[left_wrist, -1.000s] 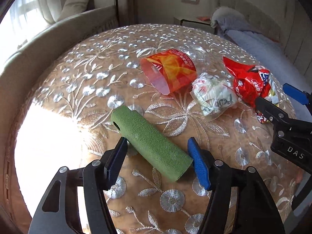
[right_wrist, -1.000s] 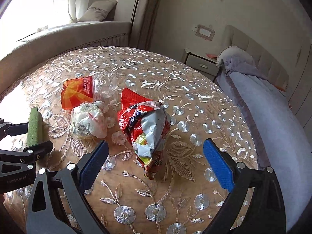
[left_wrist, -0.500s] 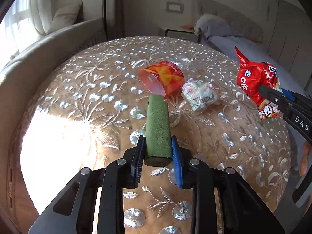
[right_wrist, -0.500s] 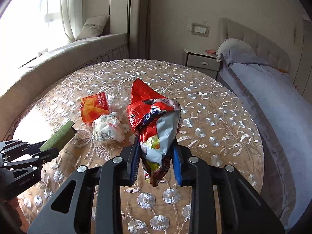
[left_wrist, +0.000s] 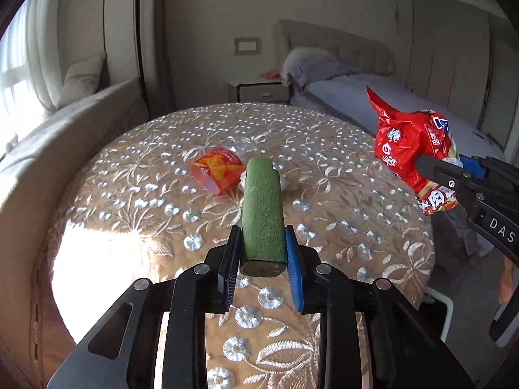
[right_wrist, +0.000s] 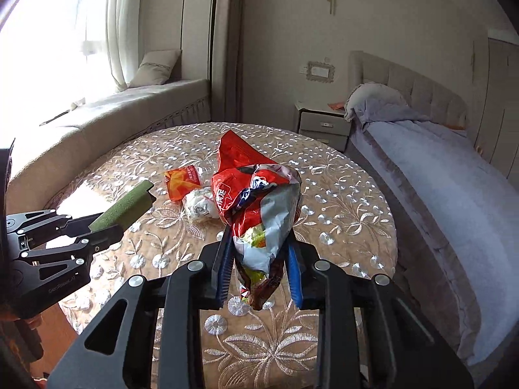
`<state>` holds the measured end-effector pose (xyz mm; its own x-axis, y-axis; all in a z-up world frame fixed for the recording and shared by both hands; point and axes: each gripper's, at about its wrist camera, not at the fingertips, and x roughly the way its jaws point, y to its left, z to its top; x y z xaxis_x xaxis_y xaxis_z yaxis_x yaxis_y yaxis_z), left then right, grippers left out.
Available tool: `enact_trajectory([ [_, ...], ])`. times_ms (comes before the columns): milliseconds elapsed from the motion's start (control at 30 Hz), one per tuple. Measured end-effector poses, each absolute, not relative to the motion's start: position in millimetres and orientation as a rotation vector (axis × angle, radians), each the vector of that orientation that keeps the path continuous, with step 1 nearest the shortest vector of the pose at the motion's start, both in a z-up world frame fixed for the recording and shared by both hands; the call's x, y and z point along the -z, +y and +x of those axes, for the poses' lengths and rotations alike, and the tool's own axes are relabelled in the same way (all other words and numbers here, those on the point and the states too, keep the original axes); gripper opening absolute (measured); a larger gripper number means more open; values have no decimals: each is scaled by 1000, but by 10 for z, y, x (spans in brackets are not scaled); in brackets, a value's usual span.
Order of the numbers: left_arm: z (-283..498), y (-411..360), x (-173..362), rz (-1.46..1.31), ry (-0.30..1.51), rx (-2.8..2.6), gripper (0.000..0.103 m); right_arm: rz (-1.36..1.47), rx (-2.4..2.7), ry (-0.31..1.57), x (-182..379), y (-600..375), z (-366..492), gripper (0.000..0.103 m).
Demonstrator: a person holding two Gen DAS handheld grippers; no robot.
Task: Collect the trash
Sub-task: 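Carry the green tube and red chip bag over the bin and open both tools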
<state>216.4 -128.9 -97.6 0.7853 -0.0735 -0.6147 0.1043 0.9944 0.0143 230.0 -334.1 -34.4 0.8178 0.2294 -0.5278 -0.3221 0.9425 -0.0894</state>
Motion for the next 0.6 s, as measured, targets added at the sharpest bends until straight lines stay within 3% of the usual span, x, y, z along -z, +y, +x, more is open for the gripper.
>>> enact_trajectory([
  [600, 1705, -2293, 1020, 198, 613, 361, 26, -155, -64, 521, 352, -4036, 1389, 30],
])
